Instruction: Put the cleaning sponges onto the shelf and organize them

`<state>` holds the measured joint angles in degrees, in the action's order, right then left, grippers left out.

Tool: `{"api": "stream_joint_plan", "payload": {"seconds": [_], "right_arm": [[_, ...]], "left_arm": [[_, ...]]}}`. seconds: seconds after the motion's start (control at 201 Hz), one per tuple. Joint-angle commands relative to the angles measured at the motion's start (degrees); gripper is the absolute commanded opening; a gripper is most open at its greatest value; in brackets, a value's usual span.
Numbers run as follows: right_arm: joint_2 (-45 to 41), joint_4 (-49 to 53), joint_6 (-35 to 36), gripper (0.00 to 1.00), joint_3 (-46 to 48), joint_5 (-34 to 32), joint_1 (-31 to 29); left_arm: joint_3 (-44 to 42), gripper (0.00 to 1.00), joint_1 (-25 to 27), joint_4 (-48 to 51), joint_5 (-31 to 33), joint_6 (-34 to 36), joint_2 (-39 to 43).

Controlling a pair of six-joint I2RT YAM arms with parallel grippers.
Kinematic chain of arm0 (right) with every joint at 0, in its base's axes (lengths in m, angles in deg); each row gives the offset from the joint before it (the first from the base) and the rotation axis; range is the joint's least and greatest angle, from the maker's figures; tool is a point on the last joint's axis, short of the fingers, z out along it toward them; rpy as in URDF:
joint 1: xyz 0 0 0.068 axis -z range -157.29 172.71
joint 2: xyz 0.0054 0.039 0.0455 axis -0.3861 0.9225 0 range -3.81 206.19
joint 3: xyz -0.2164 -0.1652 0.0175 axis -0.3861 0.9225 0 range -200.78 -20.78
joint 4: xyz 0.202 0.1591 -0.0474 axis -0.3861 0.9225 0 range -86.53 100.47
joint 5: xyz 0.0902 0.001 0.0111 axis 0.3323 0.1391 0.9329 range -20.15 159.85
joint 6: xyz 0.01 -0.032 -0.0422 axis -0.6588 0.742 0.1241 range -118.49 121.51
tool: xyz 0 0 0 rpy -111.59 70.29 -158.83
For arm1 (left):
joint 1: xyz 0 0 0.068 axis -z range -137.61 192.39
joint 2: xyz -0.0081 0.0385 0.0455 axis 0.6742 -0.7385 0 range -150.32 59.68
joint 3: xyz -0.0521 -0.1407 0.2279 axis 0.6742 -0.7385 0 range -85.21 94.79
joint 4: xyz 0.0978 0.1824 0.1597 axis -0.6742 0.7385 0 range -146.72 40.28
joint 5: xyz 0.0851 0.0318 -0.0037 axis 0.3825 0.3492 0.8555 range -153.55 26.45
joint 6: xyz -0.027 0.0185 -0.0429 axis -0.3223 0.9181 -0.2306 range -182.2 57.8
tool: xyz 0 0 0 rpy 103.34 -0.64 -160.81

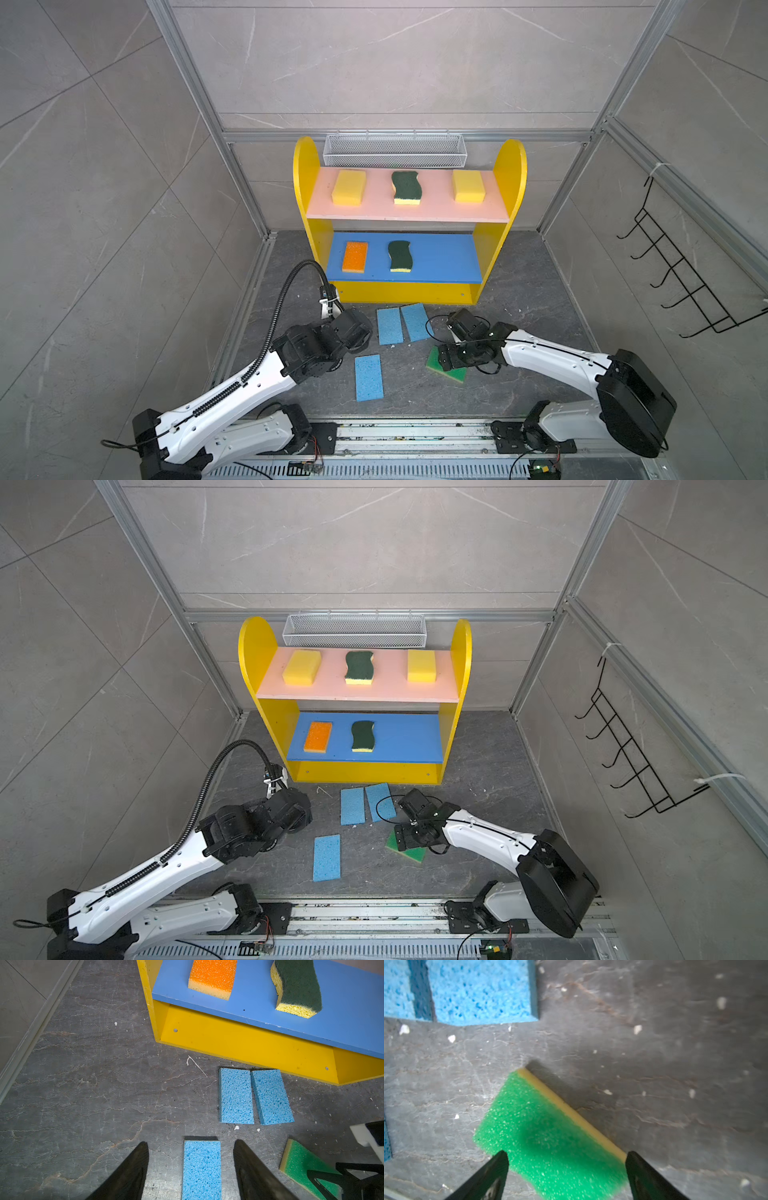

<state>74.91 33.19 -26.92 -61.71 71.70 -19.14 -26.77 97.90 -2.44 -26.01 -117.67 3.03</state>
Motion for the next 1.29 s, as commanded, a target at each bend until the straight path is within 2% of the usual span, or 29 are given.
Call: {"api": "stream_joint_plan", "payload": {"seconds": [0.0, 0.234, 0.518, 0.667, 0.796, 0.971, 1.289], "right_arm": [[1.7, -1.2, 2.5, 0.9, -0.7, 2.9, 0.3], [-0.8, 2.9, 1.3, 0.89, 0.7, 2.6, 0.2], [-6.3, 4.8, -2.3, 0.89, 3.3, 6.9, -0.1], [-5.3, 3.6, -2.8, 0.88, 4.8, 7.0, -1.1], [-3.4, 2.3, -3.7, 0.86, 4.4, 7.2, -4.2], [-1.9, 4.0, -6.9, 0.86, 1.3, 0.8, -10.7], [-2.7, 8.2, -10.7, 0.86, -0.7, -7.8, -11.2]], "left_arm": [[2.2, 0.68, 0.4, 1.2, 2.0, -1.0, -0.5], [2.3, 0.68, 0.9, 1.0, 2.2, -1.3, -0.9], [2.2, 0.68, 2.6, 1.1, 3.0, -2.3, -1.3], [2.0, 0.68, 3.7, 1.3, 3.7, -2.9, -0.8], [2.0, 0.68, 4.6, 2.3, 4.4, -3.7, -0.1], [1.8, 0.68, 5.6, 3.4, 5.4, -4.9, 1.0], [1.4, 0.68, 6.1, 4.2, 5.7, -5.5, 1.1]]}}
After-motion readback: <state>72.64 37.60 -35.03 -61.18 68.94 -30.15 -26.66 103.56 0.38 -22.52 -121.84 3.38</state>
